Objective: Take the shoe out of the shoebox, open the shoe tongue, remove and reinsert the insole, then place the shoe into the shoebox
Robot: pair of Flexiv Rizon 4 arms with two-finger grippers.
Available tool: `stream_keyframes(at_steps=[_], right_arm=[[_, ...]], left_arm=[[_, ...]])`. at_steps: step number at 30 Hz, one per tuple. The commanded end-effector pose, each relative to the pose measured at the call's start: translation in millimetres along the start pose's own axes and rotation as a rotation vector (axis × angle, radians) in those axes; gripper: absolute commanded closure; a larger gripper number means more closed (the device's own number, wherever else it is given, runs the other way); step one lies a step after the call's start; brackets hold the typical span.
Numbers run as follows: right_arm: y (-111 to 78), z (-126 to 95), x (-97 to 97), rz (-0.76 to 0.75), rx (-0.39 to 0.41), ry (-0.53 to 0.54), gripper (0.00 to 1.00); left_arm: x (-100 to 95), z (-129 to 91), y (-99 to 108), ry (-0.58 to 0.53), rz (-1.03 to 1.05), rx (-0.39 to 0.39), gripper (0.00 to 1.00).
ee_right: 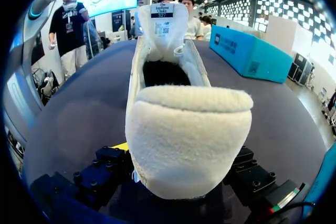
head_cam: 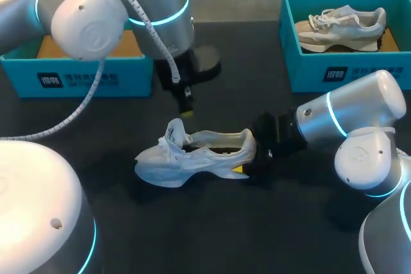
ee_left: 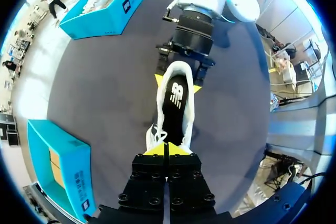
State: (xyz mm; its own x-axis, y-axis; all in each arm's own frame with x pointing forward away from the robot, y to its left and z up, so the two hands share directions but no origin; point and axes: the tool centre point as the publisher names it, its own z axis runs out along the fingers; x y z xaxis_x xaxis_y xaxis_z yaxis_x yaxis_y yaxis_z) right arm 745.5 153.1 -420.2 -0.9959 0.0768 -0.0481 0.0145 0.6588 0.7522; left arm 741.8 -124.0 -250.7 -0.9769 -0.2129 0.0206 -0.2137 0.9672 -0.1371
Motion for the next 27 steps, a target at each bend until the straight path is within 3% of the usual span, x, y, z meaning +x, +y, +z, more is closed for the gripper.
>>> stream_keyframes(at_steps=[1,9,27], right_arm=[[-2.5,6.6,0.2,0.001,0.004,-0.003,1.00],[-2.5,6.6,0.2,0.001,0.004,-0.003,1.00],[-2.5,6.6,0.2,0.001,0.004,-0.003,1.00]], left_arm=[[-6.2,7.0,-0.6,0.009,0.010,-0.012,1.00],[0.1,-2.4,-8.9,-0.006,0.052,-0.017,1.00],[3.9,16.8,-15.3,0.044,0.069,-0.046,1.00]])
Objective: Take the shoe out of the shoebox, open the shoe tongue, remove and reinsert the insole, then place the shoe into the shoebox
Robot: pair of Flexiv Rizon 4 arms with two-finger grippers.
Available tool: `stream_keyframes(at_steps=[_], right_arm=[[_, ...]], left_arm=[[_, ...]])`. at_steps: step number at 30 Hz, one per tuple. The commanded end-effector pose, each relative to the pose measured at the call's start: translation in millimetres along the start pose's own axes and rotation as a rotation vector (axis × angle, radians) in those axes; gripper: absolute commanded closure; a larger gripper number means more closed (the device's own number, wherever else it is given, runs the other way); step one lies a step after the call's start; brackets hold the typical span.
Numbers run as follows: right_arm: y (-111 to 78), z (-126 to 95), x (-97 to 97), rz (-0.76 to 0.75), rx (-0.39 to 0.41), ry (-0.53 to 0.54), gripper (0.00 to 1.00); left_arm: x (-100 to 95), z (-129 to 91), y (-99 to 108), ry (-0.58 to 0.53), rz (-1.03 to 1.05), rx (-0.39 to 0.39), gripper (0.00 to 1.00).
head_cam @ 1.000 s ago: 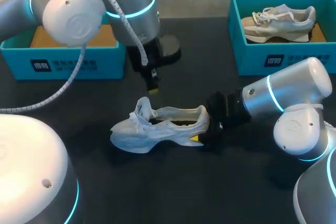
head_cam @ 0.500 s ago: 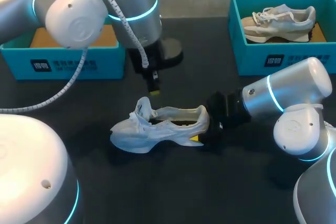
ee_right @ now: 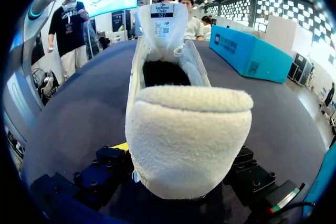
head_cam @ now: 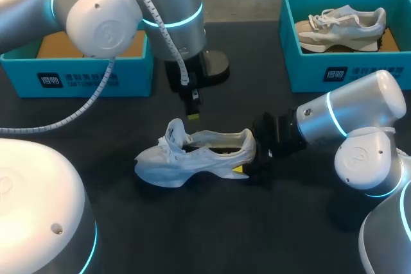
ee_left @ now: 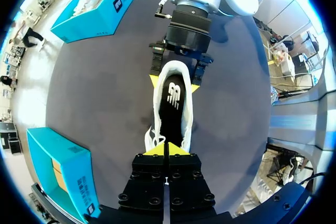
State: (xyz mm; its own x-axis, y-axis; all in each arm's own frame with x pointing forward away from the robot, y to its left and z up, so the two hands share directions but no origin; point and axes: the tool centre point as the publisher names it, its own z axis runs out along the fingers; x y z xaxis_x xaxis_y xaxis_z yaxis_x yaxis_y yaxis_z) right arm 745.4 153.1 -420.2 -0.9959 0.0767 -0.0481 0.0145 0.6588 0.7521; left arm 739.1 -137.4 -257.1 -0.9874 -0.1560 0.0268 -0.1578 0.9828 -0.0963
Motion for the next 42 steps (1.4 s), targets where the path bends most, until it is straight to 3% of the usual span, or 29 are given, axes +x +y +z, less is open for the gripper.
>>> stream_keyframes(at_steps=[1,9,17,29,42], right_arm=[[-2.5,6.7,0.2,0.001,0.004,-0.003,1.00],[-2.5,6.7,0.2,0.001,0.004,-0.003,1.00],[-2.5,6.7,0.2,0.001,0.004,-0.003,1.00],[-2.5,6.7,0.2,0.001,0.004,-0.003,1.00],[-2.5,6.7,0.2,0.001,0.004,-0.003,1.00]], left_arm=[[-0.5,11.6,-5.2,0.039,0.023,-0.004,1.00],[14.7,39.4,-23.5,0.079,0.126,0.002,1.00],[12.9,65.2,-33.0,0.096,0.147,0.019,1.00],[4.6,97.1,-38.4,0.113,0.173,0.015,1.00],[10.4,117.0,-37.2,0.154,0.202,0.016,1.00]])
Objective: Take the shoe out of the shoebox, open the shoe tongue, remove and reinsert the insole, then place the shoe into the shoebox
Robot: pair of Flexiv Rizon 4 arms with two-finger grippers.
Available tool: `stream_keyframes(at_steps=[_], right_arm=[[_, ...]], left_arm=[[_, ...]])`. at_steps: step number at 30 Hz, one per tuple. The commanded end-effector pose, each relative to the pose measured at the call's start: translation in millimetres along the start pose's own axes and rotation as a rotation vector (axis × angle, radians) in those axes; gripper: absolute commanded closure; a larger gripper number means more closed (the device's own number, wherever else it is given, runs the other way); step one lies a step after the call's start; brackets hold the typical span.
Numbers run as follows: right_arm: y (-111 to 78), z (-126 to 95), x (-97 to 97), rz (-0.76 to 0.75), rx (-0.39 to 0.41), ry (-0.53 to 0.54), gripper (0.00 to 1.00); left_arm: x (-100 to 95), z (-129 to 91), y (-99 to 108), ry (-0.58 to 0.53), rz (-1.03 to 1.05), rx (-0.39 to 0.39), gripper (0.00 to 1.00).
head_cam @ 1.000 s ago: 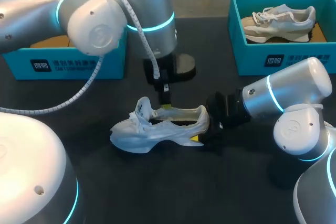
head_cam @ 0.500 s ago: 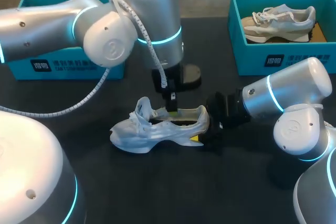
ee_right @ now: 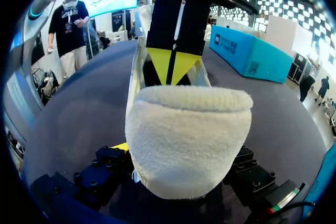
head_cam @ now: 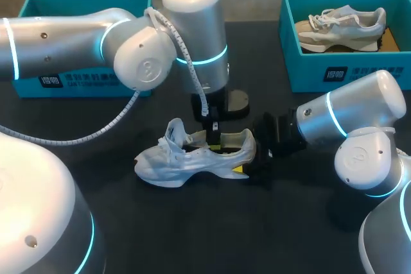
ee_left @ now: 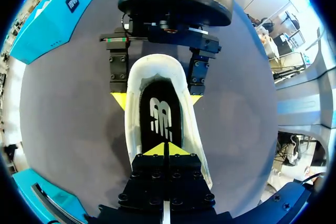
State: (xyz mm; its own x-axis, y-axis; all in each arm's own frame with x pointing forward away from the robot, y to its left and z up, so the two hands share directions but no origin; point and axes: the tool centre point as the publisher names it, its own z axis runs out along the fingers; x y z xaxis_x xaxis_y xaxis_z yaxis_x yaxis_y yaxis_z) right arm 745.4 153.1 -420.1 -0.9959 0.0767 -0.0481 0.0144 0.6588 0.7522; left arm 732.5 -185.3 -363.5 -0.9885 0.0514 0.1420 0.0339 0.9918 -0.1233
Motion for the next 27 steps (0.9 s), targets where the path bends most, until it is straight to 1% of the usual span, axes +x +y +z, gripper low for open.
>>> stream_keyframes(at_steps=[1,6,16,17,18,19,20,24,27], right_arm=[[-2.6,6.7,0.2,0.001,0.004,-0.003,1.00],[-2.6,6.7,0.2,0.001,0.004,-0.003,1.00],[-2.6,6.7,0.2,0.001,0.004,-0.003,1.00],[-2.6,6.7,0.2,0.001,0.004,-0.003,1.00],[-2.6,6.7,0.2,0.001,0.004,-0.003,1.00],[-2.6,6.7,0.2,0.001,0.004,-0.003,1.00],[-2.6,6.7,0.2,0.001,0.004,-0.003,1.00],[-2.6,6.7,0.2,0.001,0.004,-0.003,1.00],[-2.6,6.7,0.2,0.001,0.004,-0.003,1.00]], left_arm=[[-0.6,7.4,-1.2,0.025,0.016,0.011,1.00],[5.8,16.6,1.4,0.042,0.039,0.003,1.00],[11.9,23.8,6.1,0.063,0.093,-0.002,1.00],[11.9,24.6,6.3,0.069,0.094,-0.002,0.96],[12.1,25.3,6.8,0.072,0.098,-0.001,0.74],[12.3,25.8,7.1,0.073,0.098,-0.001,0.65],[12.4,27.1,7.3,0.073,0.099,-0.004,0.59],[12.7,31.4,8.4,0.073,0.102,-0.016,0.58],[11.1,37.5,9.6,0.069,0.106,-0.041,0.58]])
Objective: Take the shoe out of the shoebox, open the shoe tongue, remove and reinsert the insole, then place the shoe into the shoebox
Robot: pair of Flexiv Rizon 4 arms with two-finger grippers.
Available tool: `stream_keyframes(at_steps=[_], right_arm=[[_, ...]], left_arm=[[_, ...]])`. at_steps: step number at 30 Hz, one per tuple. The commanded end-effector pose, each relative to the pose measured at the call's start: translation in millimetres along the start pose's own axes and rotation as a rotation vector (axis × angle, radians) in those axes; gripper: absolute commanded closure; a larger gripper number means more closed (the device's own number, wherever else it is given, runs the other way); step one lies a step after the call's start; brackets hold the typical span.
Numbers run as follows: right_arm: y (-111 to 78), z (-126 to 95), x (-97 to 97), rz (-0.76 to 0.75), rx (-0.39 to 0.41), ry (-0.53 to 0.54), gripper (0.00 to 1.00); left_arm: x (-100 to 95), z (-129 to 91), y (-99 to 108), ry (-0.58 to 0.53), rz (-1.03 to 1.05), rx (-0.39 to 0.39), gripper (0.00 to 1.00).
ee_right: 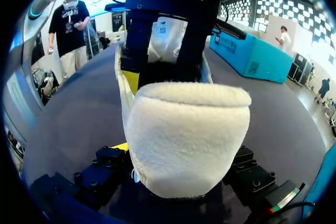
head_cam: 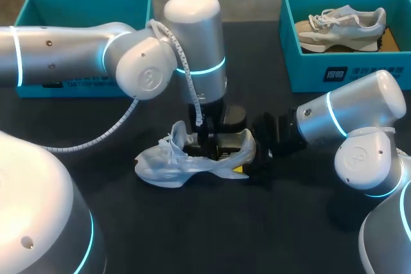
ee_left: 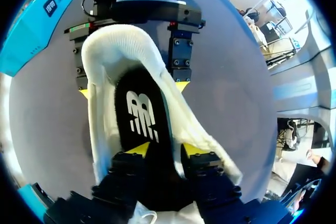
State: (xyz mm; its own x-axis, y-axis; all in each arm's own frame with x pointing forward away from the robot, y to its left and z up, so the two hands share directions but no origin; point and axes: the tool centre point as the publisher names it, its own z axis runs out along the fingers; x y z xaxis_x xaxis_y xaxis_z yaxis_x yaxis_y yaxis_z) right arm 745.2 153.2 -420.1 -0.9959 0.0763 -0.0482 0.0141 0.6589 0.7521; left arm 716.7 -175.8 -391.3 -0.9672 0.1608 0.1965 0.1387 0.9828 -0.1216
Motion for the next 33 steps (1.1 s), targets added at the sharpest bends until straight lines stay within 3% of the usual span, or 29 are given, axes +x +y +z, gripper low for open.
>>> stream_keyframes(at_steps=[1,10,14,17,19,21,29,33], right_arm=[[-2.6,6.6,0.0,0.001,0.004,-0.003,1.00],[-2.6,6.6,0.0,0.001,0.004,-0.003,1.00],[-2.6,6.6,0.0,0.001,0.004,-0.003,1.00],[-2.6,6.6,0.0,0.001,0.004,-0.003,1.00],[-2.6,6.6,0.0,0.001,0.004,-0.003,1.00],[-2.6,6.6,0.0,0.001,0.004,-0.003,1.00],[-2.6,6.6,0.0,0.001,0.004,-0.003,1.00],[-2.6,6.6,0.0,0.001,0.004,-0.003,1.00]], left_arm=[[-2.6,10.4,-2.5,0.000,0.002,-0.025,0.58],[-11.2,23.2,3.5,-0.054,0.002,-0.052,0.54],[-16.1,30.3,7.7,-0.115,0.004,-0.069,0.57],[-18.8,34.7,9.9,-0.160,0.004,-0.075,0.69],[-20.1,36.3,11.0,-0.165,0.004,-0.079,0.87],[-22.1,38.0,11.8,-0.180,0.001,-0.085,1.00],[-22.8,40.4,15.0,-0.270,0.007,-0.110,1.00],[-22.7,29.3,18.0,-0.280,-0.014,-0.079,1.00]])
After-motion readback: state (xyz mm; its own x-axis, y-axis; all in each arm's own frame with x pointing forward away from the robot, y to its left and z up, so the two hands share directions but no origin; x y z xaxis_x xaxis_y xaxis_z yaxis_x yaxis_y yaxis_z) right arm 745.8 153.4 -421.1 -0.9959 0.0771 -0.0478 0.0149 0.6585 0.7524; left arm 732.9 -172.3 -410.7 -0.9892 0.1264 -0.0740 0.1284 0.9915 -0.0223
